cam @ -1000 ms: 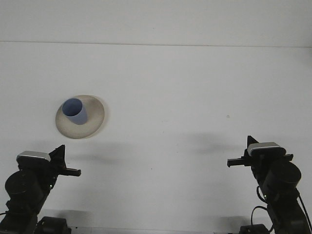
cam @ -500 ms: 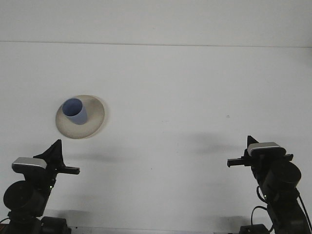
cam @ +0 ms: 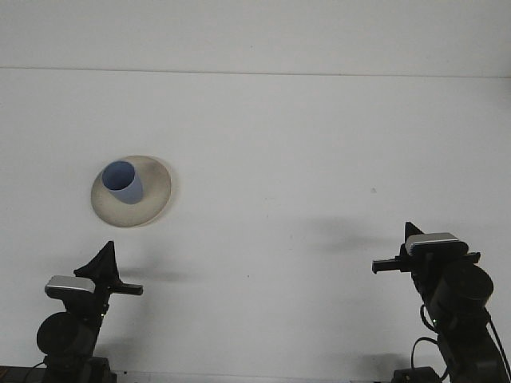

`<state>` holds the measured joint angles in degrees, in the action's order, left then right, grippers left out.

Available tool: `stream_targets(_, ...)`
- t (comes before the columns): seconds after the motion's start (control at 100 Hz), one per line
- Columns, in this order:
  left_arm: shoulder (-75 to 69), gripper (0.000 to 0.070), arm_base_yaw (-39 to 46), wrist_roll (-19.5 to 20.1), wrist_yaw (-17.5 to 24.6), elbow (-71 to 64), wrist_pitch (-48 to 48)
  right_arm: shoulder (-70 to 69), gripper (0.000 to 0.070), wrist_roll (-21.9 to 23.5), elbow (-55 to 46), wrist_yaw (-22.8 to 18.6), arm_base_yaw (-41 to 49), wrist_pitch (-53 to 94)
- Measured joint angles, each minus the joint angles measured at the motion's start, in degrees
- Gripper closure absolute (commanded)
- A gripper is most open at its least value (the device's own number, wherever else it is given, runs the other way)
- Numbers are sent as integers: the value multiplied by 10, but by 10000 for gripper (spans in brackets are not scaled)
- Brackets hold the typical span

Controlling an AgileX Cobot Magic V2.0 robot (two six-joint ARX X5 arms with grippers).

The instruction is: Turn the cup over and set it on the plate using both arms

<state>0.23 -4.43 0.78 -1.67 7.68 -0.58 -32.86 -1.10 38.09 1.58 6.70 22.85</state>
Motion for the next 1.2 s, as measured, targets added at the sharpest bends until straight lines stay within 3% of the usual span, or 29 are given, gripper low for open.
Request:
stream_targets(0.15,1,688,0,0,0,-16,12,0,700,0,0,0,0,0)
stream_targets(0.37,1,688,0,2,0,-53,102,0,700,0,0,0,0,0)
stream_targets(1.2,1,688,0,-1,0,-57,130,0,700,0,0,0,0,0)
